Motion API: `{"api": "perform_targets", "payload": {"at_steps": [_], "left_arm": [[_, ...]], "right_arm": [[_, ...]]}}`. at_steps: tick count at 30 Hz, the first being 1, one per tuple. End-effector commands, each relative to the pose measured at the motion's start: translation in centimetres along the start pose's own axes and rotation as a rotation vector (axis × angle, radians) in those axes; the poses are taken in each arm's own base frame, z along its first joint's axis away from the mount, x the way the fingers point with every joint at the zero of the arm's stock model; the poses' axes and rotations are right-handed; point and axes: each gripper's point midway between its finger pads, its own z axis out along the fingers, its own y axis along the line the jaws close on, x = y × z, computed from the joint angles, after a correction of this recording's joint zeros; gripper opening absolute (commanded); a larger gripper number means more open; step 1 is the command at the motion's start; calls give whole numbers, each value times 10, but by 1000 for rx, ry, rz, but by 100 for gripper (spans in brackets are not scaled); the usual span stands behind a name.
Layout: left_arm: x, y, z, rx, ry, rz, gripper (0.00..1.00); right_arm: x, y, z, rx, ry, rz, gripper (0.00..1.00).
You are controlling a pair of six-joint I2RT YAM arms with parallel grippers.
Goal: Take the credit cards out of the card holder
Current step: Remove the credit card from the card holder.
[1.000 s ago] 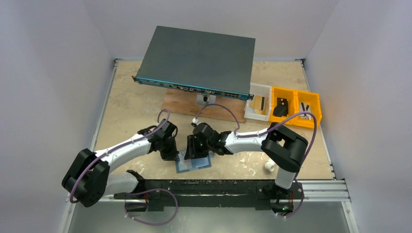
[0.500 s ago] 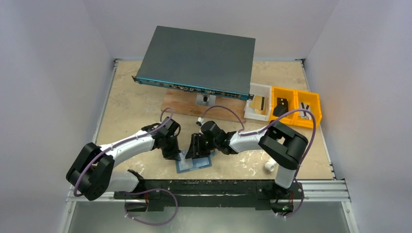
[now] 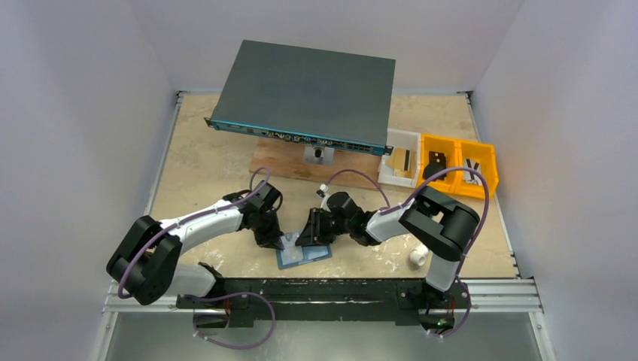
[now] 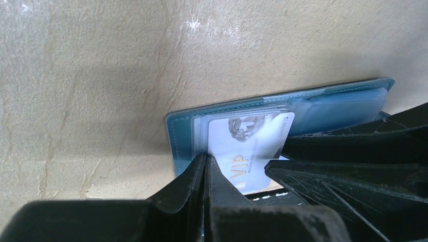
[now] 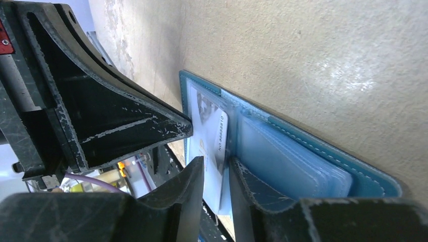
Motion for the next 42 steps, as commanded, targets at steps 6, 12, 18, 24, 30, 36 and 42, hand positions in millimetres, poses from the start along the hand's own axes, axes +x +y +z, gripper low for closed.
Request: {"api": "perform_targets", "payload": {"at_steps": [6,12,18,24,30,36,42], "left_arm": [[4,24,20,-97,-12,-11,0],[5,30,19,-123,-13,-20,0],[4,38,17,-150,-19,-29,0],[4,44,16,-163,-20,-35,0],[5,46,17,-164,-20,-33,0],[5,42,19,-145,-10,-30,0],[5,40,21,-143,-5,-35,0]], "right_arm": [[5,17,-4,-106,10,10,13],[1,16,-9,-101,-11,14,2],[-2,6,-12,-51,-32,13,0],[-5,-9,-19,7,-57,25,0],[-8,-15,-25,32,-73,20,0],[-6,-8,-21,-8,-47,2,14],[3,-1,-19,-80,-6,21,23]]}}
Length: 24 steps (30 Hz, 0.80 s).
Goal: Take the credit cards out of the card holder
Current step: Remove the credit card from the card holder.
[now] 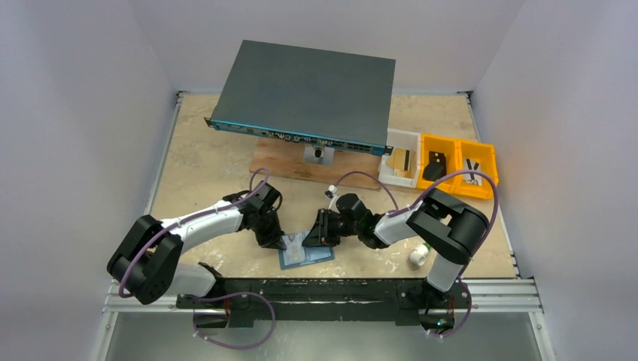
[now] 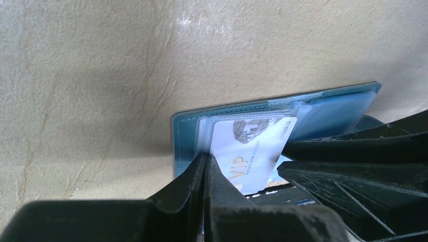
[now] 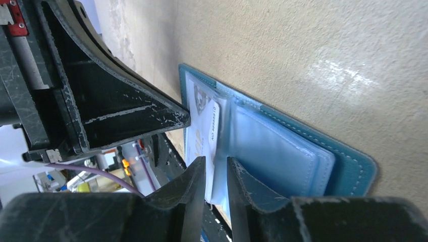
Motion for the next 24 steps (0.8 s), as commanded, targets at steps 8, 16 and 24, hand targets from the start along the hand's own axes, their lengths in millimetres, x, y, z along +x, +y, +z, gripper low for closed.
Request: {"api": "perform_targets", "payload": {"at_steps": [8,16,24], "left_arm": [[1,44,20,-173,-16,-5,0],[2,43,21,-168,-11,-2,0],[4,28,22,-106,5,22,0]], "right_arm": [[13,6,4,-98,66,12,18],[15,18,3,-158,84,5,17],[13,23,8,-181,95,3,17]]}}
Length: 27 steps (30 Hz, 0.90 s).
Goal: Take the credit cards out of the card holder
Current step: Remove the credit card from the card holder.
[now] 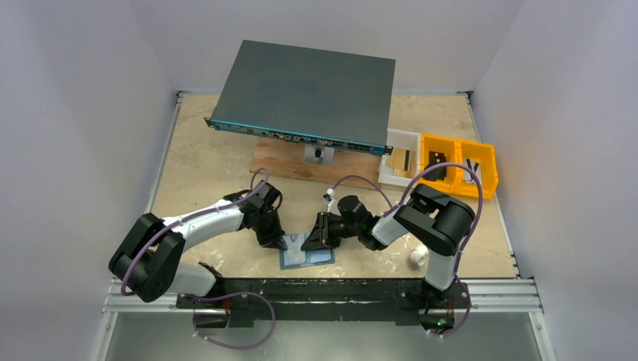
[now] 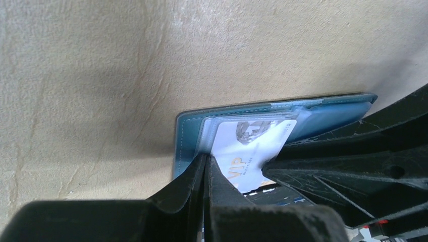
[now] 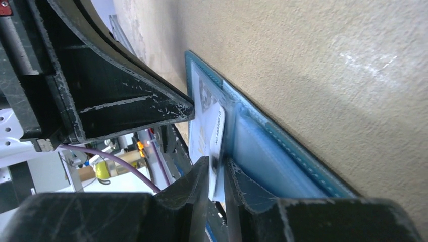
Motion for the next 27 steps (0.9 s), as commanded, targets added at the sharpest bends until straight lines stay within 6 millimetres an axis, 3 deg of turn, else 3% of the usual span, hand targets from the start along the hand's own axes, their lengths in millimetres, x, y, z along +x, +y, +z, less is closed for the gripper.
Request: {"api": "perform_targets", "payload": {"at_steps": [1,8,13,16,20,27], "left_arm": [[2,28,19,-104,-18,33,0],[6,18,17,-64,-13,64,0],[6,37,15,-150,-29,46,0],[4,47,15,-181,-39,35,3],[1,56,14,-211,-45,22,0],[0,57,14,-219,-41,18,0]], "right_arm": [[-1,20,5,-79,17,-23,16],[-1,18,6,-84,10,-7,12],[0,17,-1,-78,-5,1,0],[-2,13,-7,-51,-34,1,0],[-4,1,-12,24,-65,2,0],[-7,-9,-17,86,-89,-6,0]]}}
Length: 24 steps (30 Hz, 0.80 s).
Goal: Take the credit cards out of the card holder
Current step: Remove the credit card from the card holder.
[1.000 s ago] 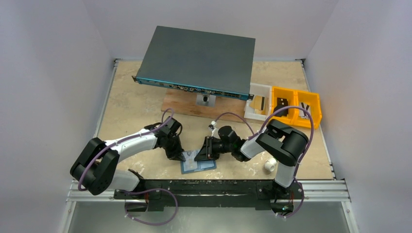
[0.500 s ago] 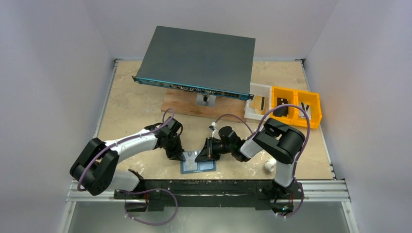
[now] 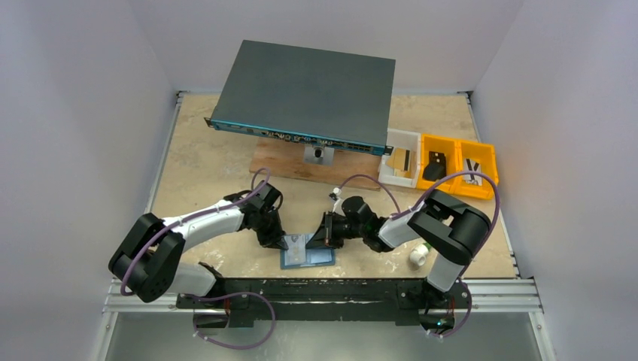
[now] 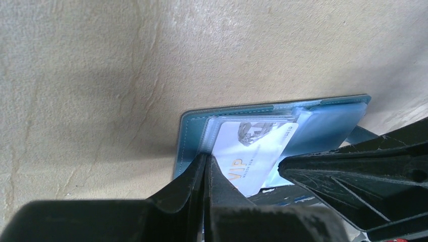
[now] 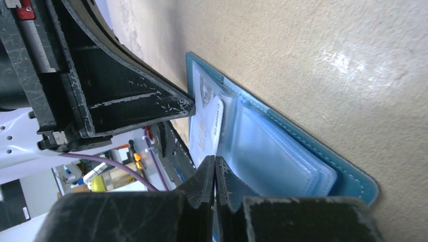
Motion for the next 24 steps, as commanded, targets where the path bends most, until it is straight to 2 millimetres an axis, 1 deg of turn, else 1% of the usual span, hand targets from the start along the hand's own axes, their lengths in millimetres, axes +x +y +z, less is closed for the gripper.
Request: {"api": "perform_targets", "payload": {"at_steps": [1,5,9,10,17,24], "left_arm": [[2,58,15,-223,-28,6,0],[2,52,17,-187,-20,15,0],[4,53,18,-190,-11,11,0],[5,53,19,-190,-9,7,0],[7,52,20,-181,0,2,0],[7,51,21,-176,4,2,0]], "right_arm": [[-3,-8,-3,42,-29,-25,0],[1,-2,2,-4,6,-35,0],[5,12,1,-99,28,-20,20],[7,15,0,-120,35,-14,23],[13,15,3,-172,66,26,22],[14,16,5,-187,76,39,19]]}}
